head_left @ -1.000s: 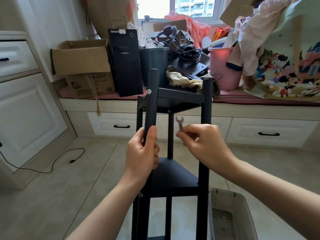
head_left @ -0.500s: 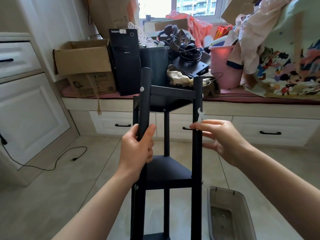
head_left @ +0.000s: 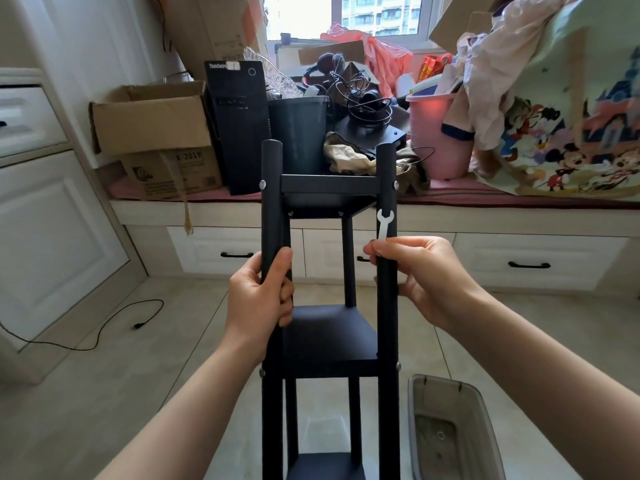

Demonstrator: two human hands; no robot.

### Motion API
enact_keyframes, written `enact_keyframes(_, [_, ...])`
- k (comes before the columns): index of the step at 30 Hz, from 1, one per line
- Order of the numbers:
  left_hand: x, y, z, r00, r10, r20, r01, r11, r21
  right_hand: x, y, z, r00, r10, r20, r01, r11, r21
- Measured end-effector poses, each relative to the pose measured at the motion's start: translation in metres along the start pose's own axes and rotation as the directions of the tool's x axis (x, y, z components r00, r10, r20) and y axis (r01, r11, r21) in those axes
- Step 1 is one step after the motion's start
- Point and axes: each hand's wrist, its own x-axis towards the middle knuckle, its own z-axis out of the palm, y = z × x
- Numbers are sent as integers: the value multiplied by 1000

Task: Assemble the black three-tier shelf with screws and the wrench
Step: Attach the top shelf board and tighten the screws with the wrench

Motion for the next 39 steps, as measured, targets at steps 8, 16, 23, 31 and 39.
enact_keyframes(8, [10,-9,0,999,-11,-33,11,1000,-1,-3,-1,0,998,-51,42,49,998,42])
enact_keyframes(16, [15,-13,-4,999,35,-42,-33,998,45,-10,-3,0,987,-136,82,141,988,-59])
enact_keyframes(23, [17,-12,-9,996,62,-71,-53,992,117,-15,-13,-6,948,-203,243,254,947,-199])
enact_keyframes(31, [21,-7,-15,976,151,-159,-89,935,343,-20,-18,-1,907,-181,380,266,946,-185])
enact_keyframes(39, [-6,17,-19,901,375,-218,-199,805,559,-16,-18,10,907,-165,387,255,947,-195])
